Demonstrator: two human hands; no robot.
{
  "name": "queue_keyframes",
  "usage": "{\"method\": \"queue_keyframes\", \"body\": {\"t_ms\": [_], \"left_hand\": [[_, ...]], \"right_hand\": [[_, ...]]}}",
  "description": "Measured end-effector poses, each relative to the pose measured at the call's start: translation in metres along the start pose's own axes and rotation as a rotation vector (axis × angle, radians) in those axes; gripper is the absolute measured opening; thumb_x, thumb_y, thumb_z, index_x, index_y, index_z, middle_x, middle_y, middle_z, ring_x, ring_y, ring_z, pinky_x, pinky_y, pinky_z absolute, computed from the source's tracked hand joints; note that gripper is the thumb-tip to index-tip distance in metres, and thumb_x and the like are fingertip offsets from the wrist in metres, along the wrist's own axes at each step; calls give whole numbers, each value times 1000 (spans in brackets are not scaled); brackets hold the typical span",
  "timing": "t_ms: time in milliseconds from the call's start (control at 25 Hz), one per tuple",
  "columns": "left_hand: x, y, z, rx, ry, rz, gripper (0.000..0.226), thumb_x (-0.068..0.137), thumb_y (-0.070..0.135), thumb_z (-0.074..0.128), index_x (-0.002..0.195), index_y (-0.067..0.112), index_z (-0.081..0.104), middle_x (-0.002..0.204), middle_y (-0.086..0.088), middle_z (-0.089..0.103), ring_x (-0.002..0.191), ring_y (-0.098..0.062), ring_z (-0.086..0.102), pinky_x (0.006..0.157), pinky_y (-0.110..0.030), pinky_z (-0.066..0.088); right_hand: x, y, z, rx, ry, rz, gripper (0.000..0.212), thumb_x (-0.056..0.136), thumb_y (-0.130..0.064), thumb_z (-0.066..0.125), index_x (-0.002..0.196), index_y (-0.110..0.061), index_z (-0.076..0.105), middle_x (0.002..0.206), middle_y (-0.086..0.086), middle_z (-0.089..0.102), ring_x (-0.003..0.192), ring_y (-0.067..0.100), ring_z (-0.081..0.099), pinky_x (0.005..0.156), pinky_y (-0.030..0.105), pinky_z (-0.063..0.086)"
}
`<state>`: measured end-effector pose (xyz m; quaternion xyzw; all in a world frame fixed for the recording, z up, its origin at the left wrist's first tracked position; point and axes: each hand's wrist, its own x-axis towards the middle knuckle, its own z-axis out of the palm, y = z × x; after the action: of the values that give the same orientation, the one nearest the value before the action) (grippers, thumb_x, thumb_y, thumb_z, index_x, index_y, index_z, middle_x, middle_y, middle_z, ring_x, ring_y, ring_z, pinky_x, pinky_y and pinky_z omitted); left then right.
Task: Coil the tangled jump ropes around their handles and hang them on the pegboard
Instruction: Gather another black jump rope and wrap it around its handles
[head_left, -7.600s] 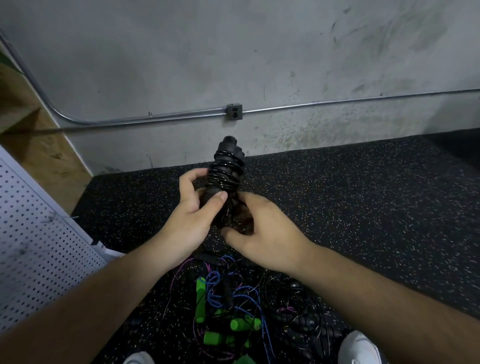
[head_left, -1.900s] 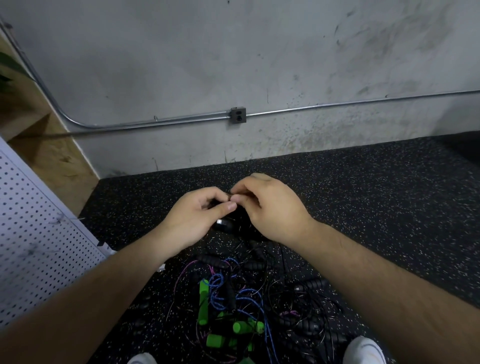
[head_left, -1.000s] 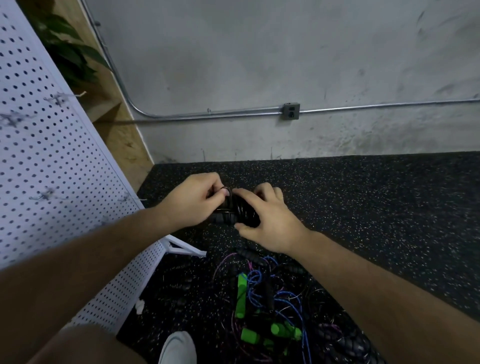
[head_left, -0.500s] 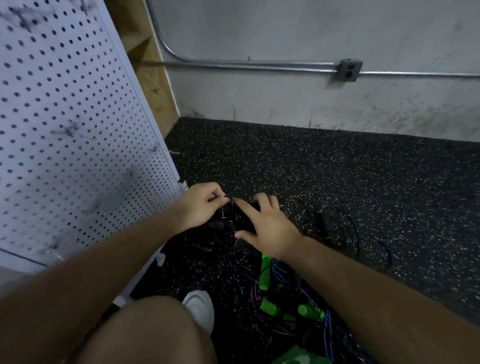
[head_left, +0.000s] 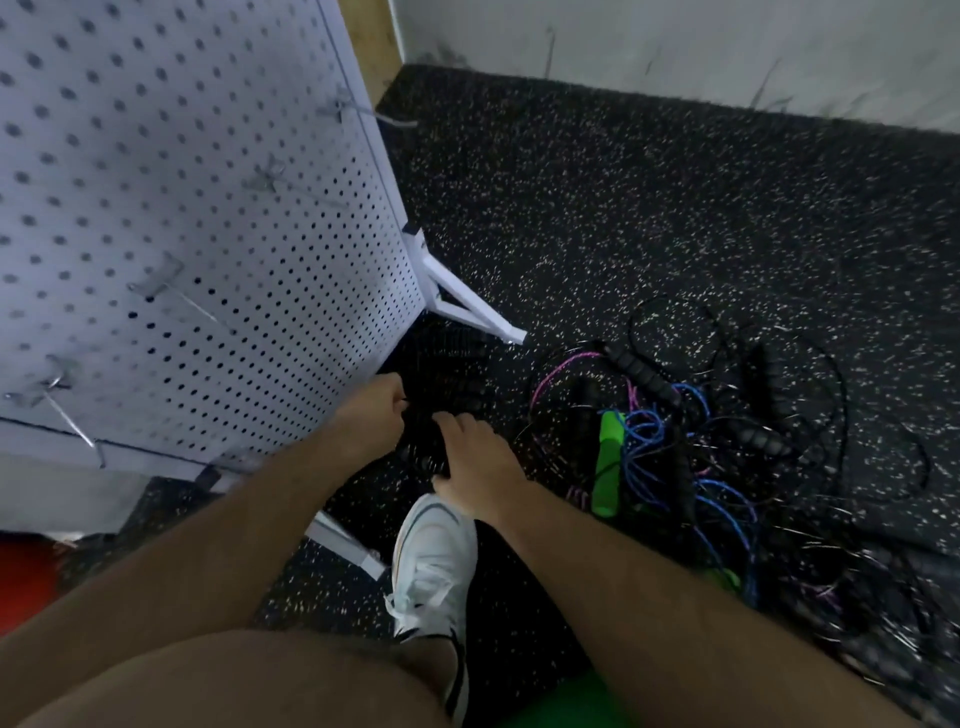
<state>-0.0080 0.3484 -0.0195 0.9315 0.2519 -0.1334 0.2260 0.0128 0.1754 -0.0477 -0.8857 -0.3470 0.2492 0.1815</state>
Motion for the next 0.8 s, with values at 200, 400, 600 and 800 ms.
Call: {"method": "queue_keyframes", "body": {"t_ms": [200, 400, 600, 800], "left_hand": [[0, -56, 35, 11, 85, -53, 13, 102, 14, 51, 98, 5, 60, 96, -12, 61, 92, -28, 58, 83, -45, 52], [-6, -71, 59, -50, 11, -68, 28, 102, 15, 47, 127, 2, 50, 130, -17, 52, 121, -32, 52, 104, -45, 43], [-25, -33, 71, 45, 96, 137, 41, 99, 25, 44, 135, 9, 56, 138, -11, 53, 131, -32, 44, 106, -46, 36], [-37, 52, 88, 21, -14, 411, 54, 92, 36, 39, 136, 12, 58, 138, -5, 55, 129, -26, 45, 105, -39, 34]], "right_hand": [[36, -13, 55, -88, -48, -20, 71, 92, -40, 66, 151, -23, 31, 138, 8, 49, 127, 32, 38, 103, 39, 40], [41, -19, 71, -50, -27, 27, 62, 94, -34, 64, 149, -21, 38, 142, 8, 43, 128, 31, 38, 105, 40, 42], [6, -6, 47, 38, 88, 57, 57, 98, -34, 53, 151, -21, 37, 138, 8, 50, 121, 32, 44, 94, 43, 47], [-52, 40, 8, -43, 161, 187, 61, 92, -26, 54, 149, -12, 39, 137, 9, 52, 123, 33, 45, 98, 42, 45]]}}
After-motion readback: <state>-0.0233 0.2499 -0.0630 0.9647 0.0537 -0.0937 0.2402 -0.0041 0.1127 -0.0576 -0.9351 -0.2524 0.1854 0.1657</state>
